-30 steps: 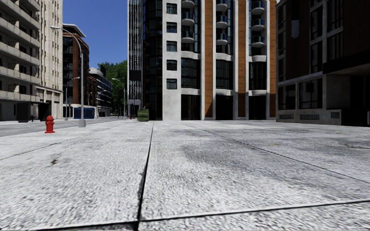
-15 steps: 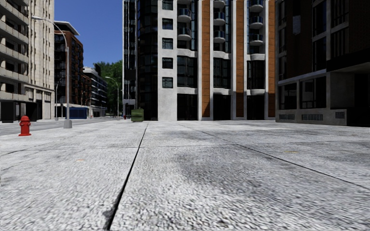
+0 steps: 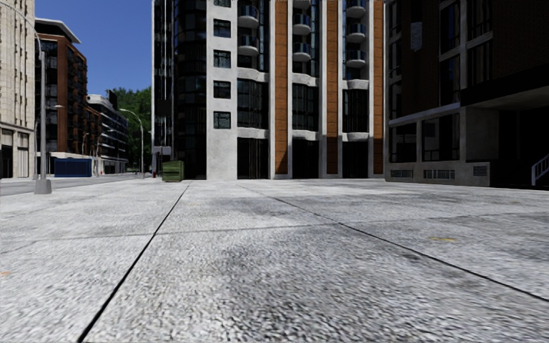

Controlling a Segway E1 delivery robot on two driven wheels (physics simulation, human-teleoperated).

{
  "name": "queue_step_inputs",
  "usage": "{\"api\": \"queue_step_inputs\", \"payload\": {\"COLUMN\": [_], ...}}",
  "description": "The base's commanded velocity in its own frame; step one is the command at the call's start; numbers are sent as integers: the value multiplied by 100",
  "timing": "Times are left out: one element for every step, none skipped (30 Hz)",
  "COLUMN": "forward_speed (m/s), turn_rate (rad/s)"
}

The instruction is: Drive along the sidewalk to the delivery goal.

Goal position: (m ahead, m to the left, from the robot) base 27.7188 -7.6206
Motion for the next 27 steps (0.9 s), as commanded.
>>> {"api": "queue_step_inputs", "payload": {"forward_speed": [200, 200, 200, 200, 200, 200, 200, 200, 200, 200, 200, 200, 200, 200, 200, 200, 200, 200, 200, 200, 200, 200, 200, 200, 200, 200, 200], "turn_rate": [0, 0, 0, 0, 0, 0, 0, 0, 0, 0, 0, 0, 0, 0, 0, 0, 0, 0, 0, 0, 0, 0, 0, 0, 0, 0, 0]}}
